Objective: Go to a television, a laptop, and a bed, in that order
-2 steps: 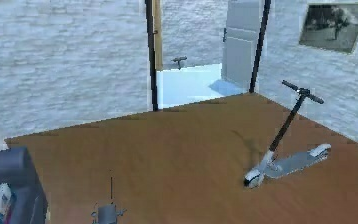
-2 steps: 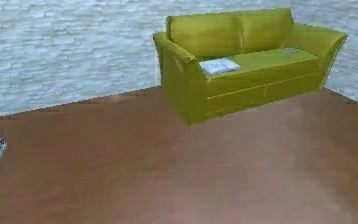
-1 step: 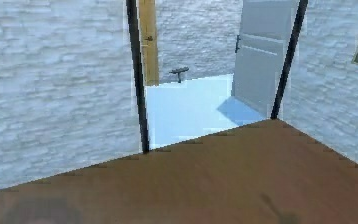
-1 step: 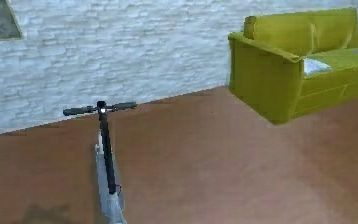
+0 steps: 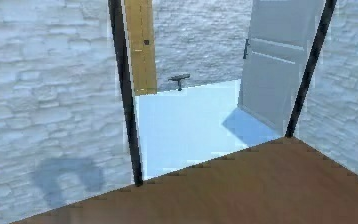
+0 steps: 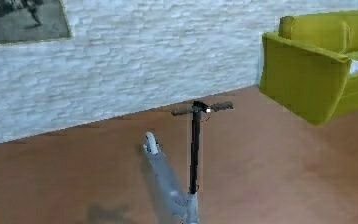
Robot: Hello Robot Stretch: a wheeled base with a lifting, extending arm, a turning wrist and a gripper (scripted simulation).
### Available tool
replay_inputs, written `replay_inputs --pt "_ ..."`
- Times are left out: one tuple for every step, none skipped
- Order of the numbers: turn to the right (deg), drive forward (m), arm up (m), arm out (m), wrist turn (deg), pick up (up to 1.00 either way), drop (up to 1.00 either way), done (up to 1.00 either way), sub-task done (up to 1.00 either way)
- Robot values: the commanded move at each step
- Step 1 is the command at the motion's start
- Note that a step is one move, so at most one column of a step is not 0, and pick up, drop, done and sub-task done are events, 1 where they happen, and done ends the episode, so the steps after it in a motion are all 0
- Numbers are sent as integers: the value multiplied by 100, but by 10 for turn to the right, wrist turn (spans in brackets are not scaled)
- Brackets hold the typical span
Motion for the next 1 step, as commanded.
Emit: replay_inputs --pt "60 0 0 0 0 0 0 0 0"
